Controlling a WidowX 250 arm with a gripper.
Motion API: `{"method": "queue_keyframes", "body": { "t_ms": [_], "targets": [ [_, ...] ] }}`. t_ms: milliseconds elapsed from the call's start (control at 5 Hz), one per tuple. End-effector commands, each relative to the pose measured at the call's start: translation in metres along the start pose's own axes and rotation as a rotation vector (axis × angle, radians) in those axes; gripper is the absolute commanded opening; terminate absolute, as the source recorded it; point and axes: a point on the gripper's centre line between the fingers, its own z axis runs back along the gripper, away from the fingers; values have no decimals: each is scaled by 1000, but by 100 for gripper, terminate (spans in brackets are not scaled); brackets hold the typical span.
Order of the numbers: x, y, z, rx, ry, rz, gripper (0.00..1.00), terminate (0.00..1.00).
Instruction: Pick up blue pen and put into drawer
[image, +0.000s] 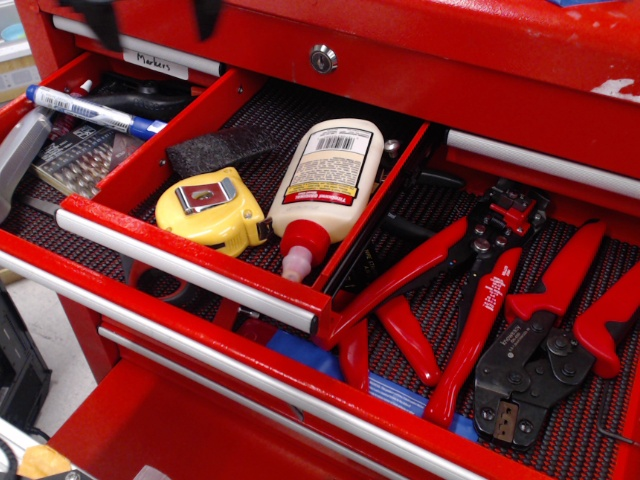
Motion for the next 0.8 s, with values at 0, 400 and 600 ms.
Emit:
{"method": "queue_keyframes", "body": {
  "t_ms": [0,400,600],
  "targets": [
    [4,2,11,-17,-25,-16,100,0],
    [17,7,-11,46,-39,144,100,0],
    [22,17,-34,60,11,210,100,0]
  ]
}}
